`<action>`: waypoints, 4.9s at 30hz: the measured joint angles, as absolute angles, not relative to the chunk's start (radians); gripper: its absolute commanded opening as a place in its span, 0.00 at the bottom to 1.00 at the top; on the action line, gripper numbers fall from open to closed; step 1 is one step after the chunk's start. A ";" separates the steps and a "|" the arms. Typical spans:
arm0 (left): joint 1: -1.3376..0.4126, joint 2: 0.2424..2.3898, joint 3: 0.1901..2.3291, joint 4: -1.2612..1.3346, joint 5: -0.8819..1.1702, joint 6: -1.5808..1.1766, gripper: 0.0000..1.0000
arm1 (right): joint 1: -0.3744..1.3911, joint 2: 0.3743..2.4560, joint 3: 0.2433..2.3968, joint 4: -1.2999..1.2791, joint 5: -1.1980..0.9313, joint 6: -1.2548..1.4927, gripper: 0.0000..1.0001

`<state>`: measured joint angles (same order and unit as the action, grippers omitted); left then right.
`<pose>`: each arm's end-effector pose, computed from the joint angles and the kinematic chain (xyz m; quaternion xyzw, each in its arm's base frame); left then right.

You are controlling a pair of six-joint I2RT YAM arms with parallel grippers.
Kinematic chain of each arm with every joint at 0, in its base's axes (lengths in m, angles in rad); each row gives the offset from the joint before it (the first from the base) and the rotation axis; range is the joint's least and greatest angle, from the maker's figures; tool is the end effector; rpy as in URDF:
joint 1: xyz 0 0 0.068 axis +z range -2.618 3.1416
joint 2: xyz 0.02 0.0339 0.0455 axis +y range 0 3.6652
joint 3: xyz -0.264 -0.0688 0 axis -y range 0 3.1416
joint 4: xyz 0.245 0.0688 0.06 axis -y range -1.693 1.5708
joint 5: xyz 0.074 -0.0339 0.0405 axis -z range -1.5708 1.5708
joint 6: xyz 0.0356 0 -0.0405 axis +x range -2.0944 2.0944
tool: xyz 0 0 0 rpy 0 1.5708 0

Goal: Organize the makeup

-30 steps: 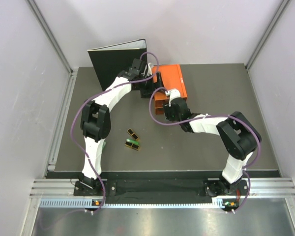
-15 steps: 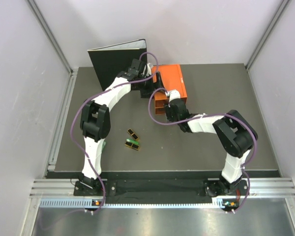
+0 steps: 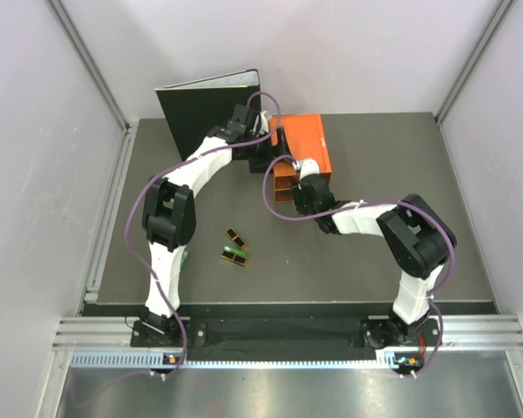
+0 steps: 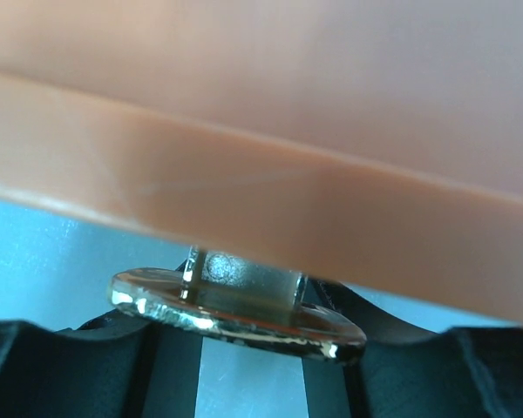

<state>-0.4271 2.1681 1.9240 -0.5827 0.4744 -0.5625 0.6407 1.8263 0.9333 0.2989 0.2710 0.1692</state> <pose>0.4413 -0.2187 0.2531 0.0240 0.9092 -0.3604 0.2070 0.3078 0.2176 0.1551 -0.1428 0.8656 0.0735 0.4743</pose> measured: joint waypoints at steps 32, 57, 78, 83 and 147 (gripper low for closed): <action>-0.404 2.228 2.000 -0.611 0.503 -0.636 0.96 | 0.654 1.696 0.894 0.080 0.094 0.139 0.00; -0.390 2.241 2.002 -0.590 0.532 -0.656 0.96 | 0.667 1.726 0.997 -0.196 -0.159 -0.022 0.38; -0.382 2.252 2.009 -0.587 0.558 -0.660 0.97 | 0.680 1.546 1.211 -0.437 -0.218 -0.093 0.00; -0.381 2.254 2.009 -0.587 0.562 -0.662 0.97 | 0.657 1.548 1.288 -0.443 -0.218 -0.115 0.00; -0.354 2.276 2.007 -0.567 0.640 -0.705 0.98 | 0.630 1.820 1.345 -0.534 -0.317 -0.167 0.00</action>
<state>-0.3542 2.2765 2.0068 -0.5674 0.6395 -0.7052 0.6304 1.8202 1.3445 -0.5343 -0.3172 -0.1673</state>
